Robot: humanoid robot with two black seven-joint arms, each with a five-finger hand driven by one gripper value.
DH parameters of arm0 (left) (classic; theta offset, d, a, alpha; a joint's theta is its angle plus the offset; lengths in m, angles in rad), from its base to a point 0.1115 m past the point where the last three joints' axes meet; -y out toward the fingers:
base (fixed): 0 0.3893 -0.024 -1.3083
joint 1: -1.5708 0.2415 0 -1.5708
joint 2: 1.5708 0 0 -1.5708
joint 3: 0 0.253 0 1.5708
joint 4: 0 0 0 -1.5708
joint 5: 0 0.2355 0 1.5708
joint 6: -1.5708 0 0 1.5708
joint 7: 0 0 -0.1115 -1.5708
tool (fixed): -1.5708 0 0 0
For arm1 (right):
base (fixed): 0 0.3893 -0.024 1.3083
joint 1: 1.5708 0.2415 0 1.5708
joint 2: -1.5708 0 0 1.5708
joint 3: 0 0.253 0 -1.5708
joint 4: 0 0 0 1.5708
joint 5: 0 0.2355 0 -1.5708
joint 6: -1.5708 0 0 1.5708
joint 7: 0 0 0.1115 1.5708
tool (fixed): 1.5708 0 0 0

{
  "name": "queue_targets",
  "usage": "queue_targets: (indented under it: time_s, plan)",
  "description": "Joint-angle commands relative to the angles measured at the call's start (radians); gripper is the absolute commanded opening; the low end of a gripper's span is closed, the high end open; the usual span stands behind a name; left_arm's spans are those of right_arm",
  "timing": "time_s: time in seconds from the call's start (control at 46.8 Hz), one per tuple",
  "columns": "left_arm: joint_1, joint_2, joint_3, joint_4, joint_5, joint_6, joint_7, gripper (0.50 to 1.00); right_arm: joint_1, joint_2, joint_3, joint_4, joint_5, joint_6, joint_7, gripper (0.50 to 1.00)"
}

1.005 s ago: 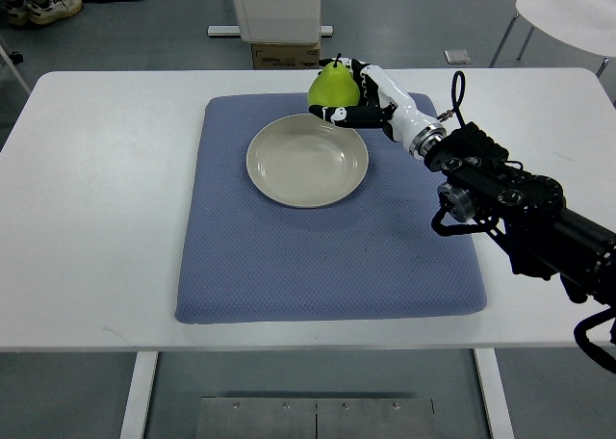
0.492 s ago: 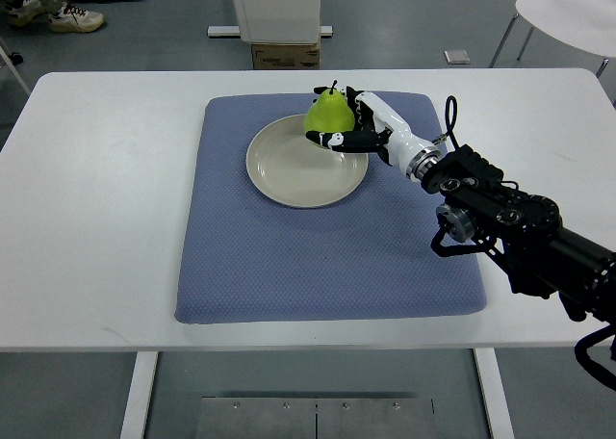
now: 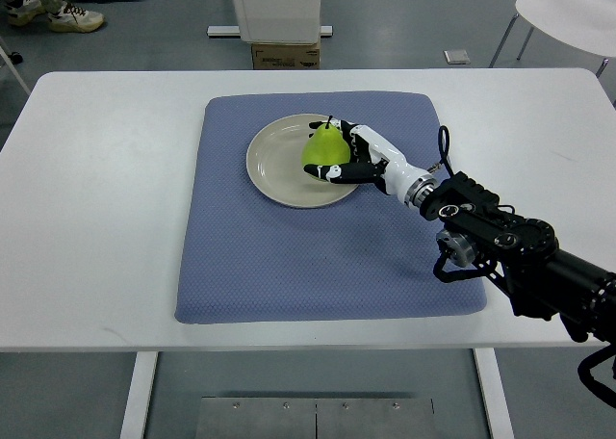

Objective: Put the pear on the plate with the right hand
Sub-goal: 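Lower the held pear onto the cream plate with the right hand, then open the right hand's fingers to release the pear on the plate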

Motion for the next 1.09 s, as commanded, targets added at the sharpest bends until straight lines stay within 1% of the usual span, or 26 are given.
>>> queue_targets:
  time_s: [0.0,0.15,0.171,0.193,0.214,0.257,0.278,0.299,0.342,0.406,0.471,0.492,0.727,1.07]
  plan:
    - [0.000,0.000,0.000,-0.001,0.001,0.000,0.000,1.000,0.001,0.000,0.000,-0.001,0.000,-0.002,-0.002,0.500]
    - [0.000,0.000,0.000,0.000,0.001,0.000,0.000,1.000,0.003,0.000,0.002,-0.001,0.000,-0.002,0.002,0.500]
    - [0.001,0.000,0.000,0.000,0.000,0.000,0.000,1.000,0.003,0.000,0.002,-0.001,0.000,-0.002,0.003,0.533]
    - [0.000,0.000,0.000,-0.001,0.000,0.000,0.000,1.000,0.003,0.000,0.002,-0.003,0.000,-0.002,0.003,0.589]
    - [0.000,0.000,0.000,-0.001,0.000,0.000,0.000,1.000,0.004,0.000,0.002,-0.003,0.000,-0.004,0.003,0.629]
    - [0.000,0.000,0.000,-0.001,0.000,0.000,0.000,1.000,0.004,0.000,0.003,-0.003,0.000,-0.007,0.003,0.733]
    - [0.000,0.000,0.000,0.000,0.000,0.000,0.000,1.000,0.004,0.000,0.003,-0.003,0.000,-0.010,0.003,0.771]
    - [0.000,0.000,0.000,0.000,0.000,-0.001,0.000,1.000,0.004,0.000,0.003,-0.003,0.000,-0.010,0.003,0.790]
    - [0.000,0.000,0.000,0.000,0.000,0.000,0.000,1.000,0.004,0.000,0.003,-0.003,0.000,-0.011,0.003,0.811]
    - [0.000,0.000,0.000,0.000,0.000,0.000,0.000,1.000,0.004,0.000,0.003,-0.003,0.000,-0.013,0.003,0.882]
    - [0.000,0.000,0.000,-0.001,0.000,0.000,0.000,1.000,0.006,0.000,0.005,-0.003,0.000,-0.014,0.003,0.964]
    - [0.000,0.000,0.000,0.000,0.000,0.000,0.000,1.000,0.006,0.000,0.005,-0.003,0.000,-0.014,0.003,0.977]
    - [0.000,0.000,0.000,0.000,0.000,0.000,0.000,1.000,0.006,0.000,0.005,-0.003,0.000,-0.014,0.003,0.995]
    - [0.000,0.000,0.000,-0.001,0.000,0.000,0.000,1.000,0.018,0.000,0.006,-0.003,0.000,-0.007,0.003,1.000]
